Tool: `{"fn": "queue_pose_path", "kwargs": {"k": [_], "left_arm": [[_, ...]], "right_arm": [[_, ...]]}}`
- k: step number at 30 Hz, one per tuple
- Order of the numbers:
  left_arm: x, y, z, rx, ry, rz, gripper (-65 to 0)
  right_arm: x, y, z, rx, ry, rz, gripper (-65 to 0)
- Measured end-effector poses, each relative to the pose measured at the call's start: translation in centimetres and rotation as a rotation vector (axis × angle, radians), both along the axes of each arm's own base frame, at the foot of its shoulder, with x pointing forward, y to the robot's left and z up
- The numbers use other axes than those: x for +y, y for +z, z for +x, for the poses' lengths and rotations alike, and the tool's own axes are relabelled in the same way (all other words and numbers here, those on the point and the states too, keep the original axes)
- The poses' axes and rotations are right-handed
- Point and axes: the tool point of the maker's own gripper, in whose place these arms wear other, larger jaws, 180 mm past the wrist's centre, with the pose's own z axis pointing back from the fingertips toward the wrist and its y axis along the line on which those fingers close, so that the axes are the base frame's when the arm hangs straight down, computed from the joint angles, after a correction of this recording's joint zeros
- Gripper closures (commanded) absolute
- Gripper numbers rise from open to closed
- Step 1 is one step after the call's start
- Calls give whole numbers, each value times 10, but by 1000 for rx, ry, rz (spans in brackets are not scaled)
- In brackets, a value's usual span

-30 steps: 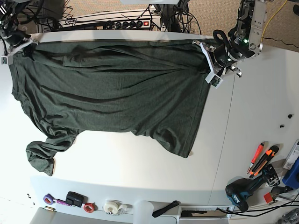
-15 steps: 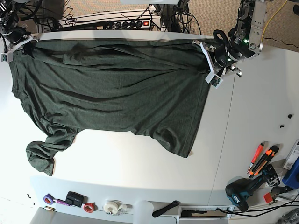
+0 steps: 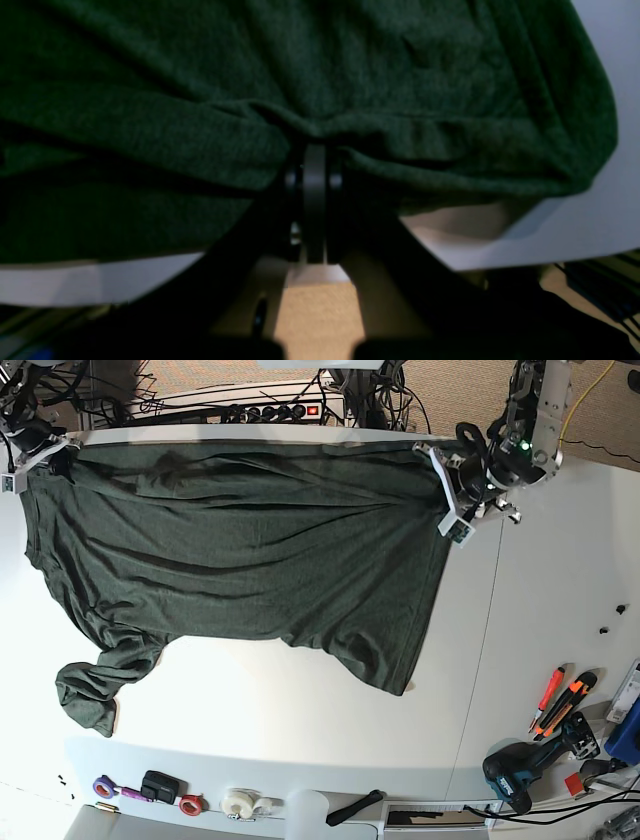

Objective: Layout the t-shirt on the table in an organized manner, then fold the t-shirt properly
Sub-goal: 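Release and move both grippers along the shirt sides toward the hem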

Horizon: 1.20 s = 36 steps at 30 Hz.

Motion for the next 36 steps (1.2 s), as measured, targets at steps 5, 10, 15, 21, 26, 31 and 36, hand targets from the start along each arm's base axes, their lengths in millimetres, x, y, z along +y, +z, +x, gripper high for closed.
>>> {"fn": "queue_pose_path", "kwargs": {"k": [5, 10, 15, 21, 26, 31, 36], "left_arm": [[-11, 29, 12, -98, -20, -37, -6], [-13, 33, 14, -121, -19, -51, -81], [-14, 34, 15, -131, -19, -58, -81], [-14, 41, 25, -160, -19, -57, -81], [-14, 52, 40, -205, -17, -58, -81], [-14, 62, 53, -246, -19, -59, -81], [-17, 72, 61, -298, -12, -89, -81]], "right_arm": [[-15, 17, 1, -49, -54, -19, 0], [-10, 28, 16, -125, -62, 24, -60], [-5, 41, 40, -222, -59, 67, -202], [-5, 56, 66, -304, -58, 69, -201], [-5, 70, 88, -374, -56, 72, -201], [-5, 84, 106, -436, -55, 73, -201], [-5, 92, 115, -465, -54, 73, -201]]}}
